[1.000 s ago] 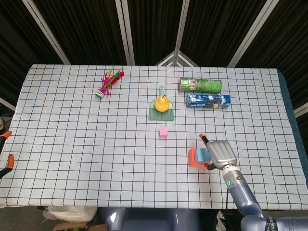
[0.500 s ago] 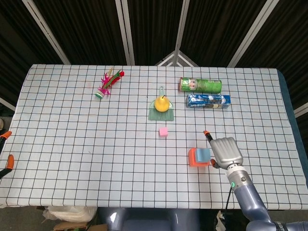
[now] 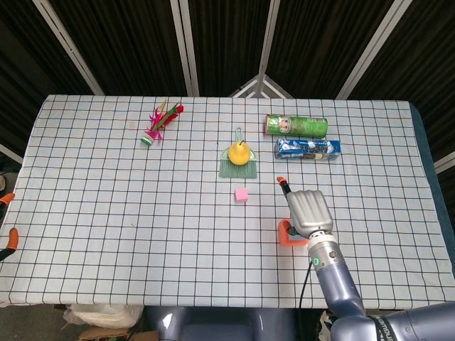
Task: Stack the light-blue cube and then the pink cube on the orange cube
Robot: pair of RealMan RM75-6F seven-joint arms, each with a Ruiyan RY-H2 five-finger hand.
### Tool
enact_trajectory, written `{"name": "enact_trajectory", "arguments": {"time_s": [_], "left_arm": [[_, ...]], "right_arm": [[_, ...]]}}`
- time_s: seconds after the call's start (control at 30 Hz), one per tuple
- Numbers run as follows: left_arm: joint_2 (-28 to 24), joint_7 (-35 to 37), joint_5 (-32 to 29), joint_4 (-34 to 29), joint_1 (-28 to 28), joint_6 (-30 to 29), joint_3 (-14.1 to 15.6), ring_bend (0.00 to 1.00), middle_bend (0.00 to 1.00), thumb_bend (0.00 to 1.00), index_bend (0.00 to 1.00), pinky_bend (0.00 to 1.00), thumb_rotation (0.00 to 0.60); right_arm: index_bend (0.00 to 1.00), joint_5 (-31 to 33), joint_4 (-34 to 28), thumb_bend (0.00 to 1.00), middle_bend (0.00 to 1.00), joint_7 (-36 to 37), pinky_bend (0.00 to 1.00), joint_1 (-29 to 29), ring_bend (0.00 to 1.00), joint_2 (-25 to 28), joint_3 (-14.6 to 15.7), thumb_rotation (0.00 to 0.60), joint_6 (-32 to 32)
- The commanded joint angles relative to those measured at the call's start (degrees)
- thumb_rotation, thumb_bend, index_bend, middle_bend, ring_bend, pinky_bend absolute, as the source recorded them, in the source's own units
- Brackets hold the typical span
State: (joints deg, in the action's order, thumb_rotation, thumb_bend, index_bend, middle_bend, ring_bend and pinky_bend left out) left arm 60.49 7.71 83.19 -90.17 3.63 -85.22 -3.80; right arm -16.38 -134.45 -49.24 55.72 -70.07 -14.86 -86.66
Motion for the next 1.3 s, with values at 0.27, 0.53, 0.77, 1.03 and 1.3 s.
{"name": "enact_trajectory", "arguments": {"time_s": [0.27,0.53,0.77,1.03,1.3], "left_arm": [[-0.3,1.1,0.7,0.2,-0.3,-0.6,0.2,0.00,0.04,0.60,0.11,0.00,0.600],[-0.5,1.9,1.1,0.4,0.0,-0.1,0.4,0.00,0.04,0.60,0.11,0.00,0.600],[-0.8,2.8,1.1,0.6,0.0,0.1,0.5,0.00,0.04,0.60,0.11,0.00,0.600],[-0.9,3.1,1.1,0.7,0.1,0.5,0.6,0.00,0.04,0.60,0.11,0.00,0.600],[-1.0,3.2,0.8,0.7,0.2,0.8,0.5,0.00,0.04,0.60,0.11,0.00,0.600]], "right_arm": [[0.07,-2.7,6.8,0.38,1.00,2.4,0.97,2.9,1.00,-15.1,-2.8,0.600,-7.4],[0.09,-4.0,16.0,0.38,1.00,-2.9,0.97,6.1,1.00,-23.5,-1.4,0.600,-8.0],[0.15,-4.1,22.4,0.38,1.00,-5.3,0.97,7.1,1.00,-28.4,-1.5,0.600,-7.5],[0.19,-2.7,27.8,0.38,1.00,-6.8,0.97,6.6,1.00,-30.9,-1.9,0.600,-4.5],[0.23,-1.8,31.3,0.38,1.00,-8.9,0.97,6.7,1.00,-32.6,-2.9,0.600,-3.6]]}}
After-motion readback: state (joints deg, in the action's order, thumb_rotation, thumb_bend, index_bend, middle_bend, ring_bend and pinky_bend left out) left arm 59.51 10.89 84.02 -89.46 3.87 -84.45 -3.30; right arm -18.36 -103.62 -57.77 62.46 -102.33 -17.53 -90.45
